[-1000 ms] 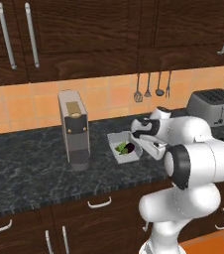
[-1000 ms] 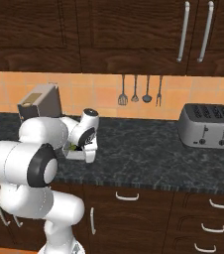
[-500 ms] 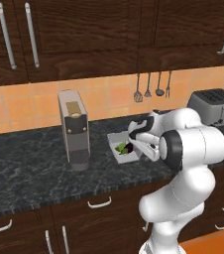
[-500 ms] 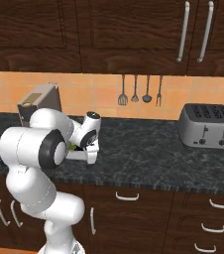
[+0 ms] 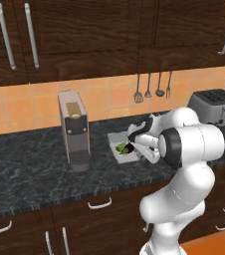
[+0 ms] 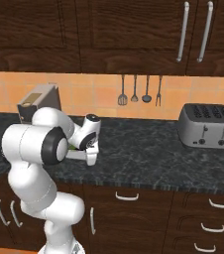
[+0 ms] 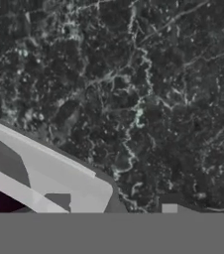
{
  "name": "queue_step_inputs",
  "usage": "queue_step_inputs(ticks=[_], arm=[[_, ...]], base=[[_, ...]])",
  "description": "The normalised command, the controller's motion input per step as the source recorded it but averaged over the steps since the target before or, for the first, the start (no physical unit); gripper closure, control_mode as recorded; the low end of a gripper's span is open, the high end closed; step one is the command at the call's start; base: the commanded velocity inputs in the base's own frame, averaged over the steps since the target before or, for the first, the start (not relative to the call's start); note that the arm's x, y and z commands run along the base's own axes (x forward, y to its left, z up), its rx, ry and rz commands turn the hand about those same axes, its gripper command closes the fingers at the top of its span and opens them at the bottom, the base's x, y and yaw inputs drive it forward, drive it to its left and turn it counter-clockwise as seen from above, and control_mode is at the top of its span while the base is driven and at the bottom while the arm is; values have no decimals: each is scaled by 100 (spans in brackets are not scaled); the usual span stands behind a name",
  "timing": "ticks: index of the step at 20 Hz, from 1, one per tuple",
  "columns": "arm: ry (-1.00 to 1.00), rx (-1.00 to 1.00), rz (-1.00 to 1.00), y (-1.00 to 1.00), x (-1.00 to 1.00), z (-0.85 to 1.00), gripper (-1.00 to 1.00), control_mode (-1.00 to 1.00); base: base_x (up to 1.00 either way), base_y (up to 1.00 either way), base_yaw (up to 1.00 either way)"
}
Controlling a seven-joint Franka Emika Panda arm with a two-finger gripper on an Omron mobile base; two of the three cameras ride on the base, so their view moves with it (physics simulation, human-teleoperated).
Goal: Take the meat container that has the steak and place it on the second highest rack of the freezer. Then take the vegetable container that has the eggplant and lemon wedge and place it on the highest rack of the freezer.
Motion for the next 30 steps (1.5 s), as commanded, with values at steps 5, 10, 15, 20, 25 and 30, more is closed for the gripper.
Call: queue_step_inputs(ticks=[5,10,15,20,25,30], arm=[[0,0,-2,7,0,-3,100,-100],[0,0,3,1,0,7,100,-100],[-12,0,13,-7,-25,59,100,-100],[-16,3,27,-47,-55,99,100,-100],[-21,-1,47,-59,-66,100,100,-100],[-10,-28,47,-34,-97,100,100,-100]], base=[[0,0,0],[0,0,0],[0,0,0],[0,0,0],[0,0,0],[0,0,0]])
